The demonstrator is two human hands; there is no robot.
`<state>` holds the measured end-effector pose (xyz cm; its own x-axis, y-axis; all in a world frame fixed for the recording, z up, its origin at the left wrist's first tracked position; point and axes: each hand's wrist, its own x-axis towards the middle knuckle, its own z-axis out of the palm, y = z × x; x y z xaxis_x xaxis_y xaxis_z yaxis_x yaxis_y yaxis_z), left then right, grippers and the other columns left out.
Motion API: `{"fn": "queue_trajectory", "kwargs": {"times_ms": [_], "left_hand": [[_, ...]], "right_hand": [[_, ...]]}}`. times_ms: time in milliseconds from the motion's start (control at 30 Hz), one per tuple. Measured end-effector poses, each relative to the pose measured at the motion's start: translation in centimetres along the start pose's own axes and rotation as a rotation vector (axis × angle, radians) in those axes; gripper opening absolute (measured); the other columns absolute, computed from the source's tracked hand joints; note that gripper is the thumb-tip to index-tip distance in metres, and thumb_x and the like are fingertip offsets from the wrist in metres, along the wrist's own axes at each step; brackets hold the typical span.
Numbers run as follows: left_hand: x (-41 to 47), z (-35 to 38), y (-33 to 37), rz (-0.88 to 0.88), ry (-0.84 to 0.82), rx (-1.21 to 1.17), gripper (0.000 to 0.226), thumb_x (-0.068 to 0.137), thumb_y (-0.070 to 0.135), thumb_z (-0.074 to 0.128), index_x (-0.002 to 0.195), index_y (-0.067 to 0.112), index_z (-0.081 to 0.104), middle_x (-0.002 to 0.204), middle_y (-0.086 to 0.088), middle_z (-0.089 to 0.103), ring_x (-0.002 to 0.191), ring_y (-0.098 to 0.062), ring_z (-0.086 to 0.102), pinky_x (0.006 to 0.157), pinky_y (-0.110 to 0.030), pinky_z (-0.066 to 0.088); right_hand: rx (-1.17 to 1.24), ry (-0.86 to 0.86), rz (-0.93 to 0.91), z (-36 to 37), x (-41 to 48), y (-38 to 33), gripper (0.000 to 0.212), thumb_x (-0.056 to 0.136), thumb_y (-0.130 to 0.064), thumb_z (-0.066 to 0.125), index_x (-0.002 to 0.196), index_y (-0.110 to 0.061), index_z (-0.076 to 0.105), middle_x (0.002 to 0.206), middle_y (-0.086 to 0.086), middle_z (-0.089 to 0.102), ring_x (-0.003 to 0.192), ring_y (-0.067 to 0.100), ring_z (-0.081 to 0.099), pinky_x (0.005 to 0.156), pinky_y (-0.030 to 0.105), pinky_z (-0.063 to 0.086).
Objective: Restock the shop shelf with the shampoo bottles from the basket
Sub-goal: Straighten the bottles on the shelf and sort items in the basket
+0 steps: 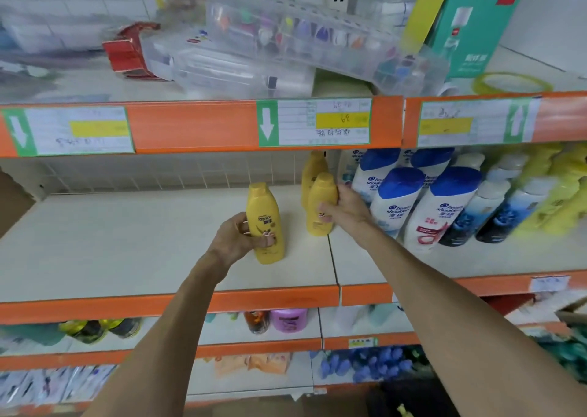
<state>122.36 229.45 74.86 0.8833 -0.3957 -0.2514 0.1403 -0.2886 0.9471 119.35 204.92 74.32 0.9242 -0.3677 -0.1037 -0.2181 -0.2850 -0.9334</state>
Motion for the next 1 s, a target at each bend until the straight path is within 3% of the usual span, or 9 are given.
{"fn": "queue_trajectory", "kwargs": {"times_ms": [200, 333, 533, 667, 800, 900, 1000], "left_hand": [[0.6, 0.9, -0.6, 0.002, -0.012, -0.011, 0.050, 0.068, 0.005, 0.083, 0.113, 0.009, 0.062, 0.105, -0.005, 0.073, 0.099, -0.023, 0.069, 0.090, -0.037, 0.054], [0.8, 1.1, -1.0, -0.008, -0.016, -0.012, 0.051, 0.067, 0.005, 0.084, 0.113, 0.009, 0.062, 0.105, -0.005, 0.073, 0.099, -0.023, 0.069, 0.092, -0.039, 0.054], [0.7, 1.3, -0.7, 0.001, -0.015, -0.010, 0.050, 0.068, 0.004, 0.083, 0.113, 0.010, 0.062, 0.104, -0.003, 0.073, 0.098, -0.021, 0.069, 0.085, -0.030, 0.054], [0.5, 2.1, -0.5, 0.012, -0.017, -0.015, 0.050, 0.068, 0.003, 0.082, 0.113, 0.009, 0.062, 0.103, -0.003, 0.073, 0.097, -0.020, 0.069, 0.079, -0.026, 0.053], [0.3, 3.9, -0.1, 0.026, -0.028, -0.011, 0.051, 0.068, 0.001, 0.082, 0.114, 0.008, 0.061, 0.105, -0.005, 0.072, 0.096, -0.019, 0.068, 0.074, -0.022, 0.051], [0.1, 5.6, 0.2, 0.037, -0.040, 0.002, 0.052, 0.069, -0.001, 0.081, 0.115, 0.006, 0.059, 0.105, -0.007, 0.071, 0.092, -0.018, 0.067, 0.070, -0.019, 0.050], [0.0, 7.0, 0.4, 0.060, -0.055, 0.026, 0.052, 0.069, -0.001, 0.081, 0.115, 0.007, 0.058, 0.102, -0.004, 0.070, 0.092, -0.018, 0.066, 0.070, -0.019, 0.050]], "right_hand": [[0.073, 0.001, 0.003, 0.8, 0.1, 0.4, 0.039, 0.085, -0.011, 0.073, 0.121, -0.016, 0.057, 0.120, 0.013, 0.063, 0.094, 0.022, 0.071, 0.083, 0.048, 0.060], [0.055, 0.018, 0.008, 0.8, -0.2, 0.4, 0.038, 0.085, -0.016, 0.075, 0.118, -0.016, 0.057, 0.115, 0.009, 0.065, 0.093, 0.021, 0.072, 0.083, 0.048, 0.060], [-0.085, -0.020, 0.014, 0.6, -0.3, -0.3, 0.047, 0.082, -0.022, 0.077, 0.122, -0.018, 0.053, 0.117, 0.007, 0.062, 0.104, 0.026, 0.066, 0.090, 0.049, 0.057], [-0.269, 0.014, -0.009, 0.2, -1.5, -0.3, 0.057, 0.079, -0.036, 0.078, 0.125, -0.019, 0.046, 0.122, 0.004, 0.061, 0.110, 0.026, 0.063, 0.093, 0.050, 0.054], [-0.632, 0.098, -0.118, -0.9, -4.3, -0.7, 0.049, 0.093, -0.030, 0.065, 0.131, -0.008, 0.043, 0.131, 0.010, 0.053, 0.115, 0.029, 0.058, 0.093, 0.041, 0.048], [-0.789, -0.004, -0.133, -2.0, -6.4, 0.3, 0.025, 0.097, -0.021, 0.055, 0.120, -0.010, 0.053, 0.117, 0.010, 0.064, 0.106, 0.028, 0.063, 0.087, 0.037, 0.051], [-0.706, -0.231, 0.013, -3.3, -7.9, 1.9, 0.016, 0.098, -0.017, 0.048, 0.102, -0.014, 0.063, 0.095, 0.008, 0.070, 0.085, 0.024, 0.069, 0.077, 0.041, 0.061]]}}
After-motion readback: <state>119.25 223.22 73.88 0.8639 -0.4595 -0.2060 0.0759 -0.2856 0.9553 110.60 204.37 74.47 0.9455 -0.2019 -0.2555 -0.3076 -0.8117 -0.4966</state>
